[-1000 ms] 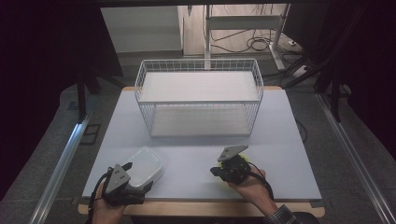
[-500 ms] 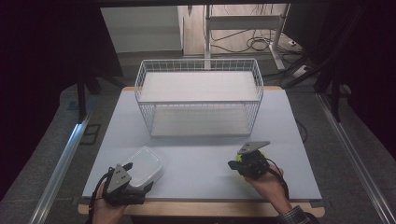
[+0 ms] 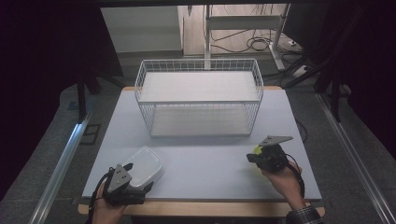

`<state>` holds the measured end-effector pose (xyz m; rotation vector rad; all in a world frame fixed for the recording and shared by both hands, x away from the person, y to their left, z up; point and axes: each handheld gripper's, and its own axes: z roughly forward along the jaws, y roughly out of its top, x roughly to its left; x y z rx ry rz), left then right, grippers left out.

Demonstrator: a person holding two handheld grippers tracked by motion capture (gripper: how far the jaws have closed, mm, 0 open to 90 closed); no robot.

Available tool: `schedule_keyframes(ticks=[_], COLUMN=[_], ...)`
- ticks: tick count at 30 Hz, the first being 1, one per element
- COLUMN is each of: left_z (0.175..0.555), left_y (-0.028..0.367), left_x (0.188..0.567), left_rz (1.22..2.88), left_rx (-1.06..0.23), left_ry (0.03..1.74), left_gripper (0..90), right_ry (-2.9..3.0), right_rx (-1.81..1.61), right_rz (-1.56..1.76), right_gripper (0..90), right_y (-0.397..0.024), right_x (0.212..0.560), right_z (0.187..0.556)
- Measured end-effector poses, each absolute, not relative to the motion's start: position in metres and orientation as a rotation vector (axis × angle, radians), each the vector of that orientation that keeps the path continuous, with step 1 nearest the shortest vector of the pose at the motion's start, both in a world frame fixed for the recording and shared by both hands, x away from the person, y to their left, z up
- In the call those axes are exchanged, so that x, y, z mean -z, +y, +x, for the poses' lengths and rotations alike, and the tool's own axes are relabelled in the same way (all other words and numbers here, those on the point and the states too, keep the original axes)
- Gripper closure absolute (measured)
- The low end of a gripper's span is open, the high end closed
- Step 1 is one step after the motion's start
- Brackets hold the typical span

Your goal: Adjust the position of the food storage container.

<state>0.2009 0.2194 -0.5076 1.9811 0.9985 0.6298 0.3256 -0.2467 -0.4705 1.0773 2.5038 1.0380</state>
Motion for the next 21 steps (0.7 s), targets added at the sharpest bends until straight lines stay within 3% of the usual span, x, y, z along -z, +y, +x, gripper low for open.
schedule_keyframes(ticks=[5, 13, 14, 21], left_z=[0.202, 0.196, 0.195, 0.194], left_y=[0.220, 0.235, 0.240, 0.264], left_x=[0.507, 0.496, 0.493, 0.494], left_rz=[1.990, 1.940, 1.920, 1.892], left_rx=[-0.626, -0.625, -0.629, -0.635], left_ry=[1.027, 1.084, 1.101, 1.193], left_gripper=[5.5, 15.0, 17.8, 63.2], right_ry=[2.474, 2.474, 2.474, 2.483], right_rx=[-1.038, -1.046, -1.045, -1.039], right_rz=[1.134, 1.080, 1.078, 1.055], right_gripper=[89.3, 87.1, 87.0, 86.5], right_y=[-0.258, -0.247, -0.246, -0.239], right_x=[0.472, 0.469, 0.469, 0.470], right_z=[0.329, 0.325, 0.324, 0.323])
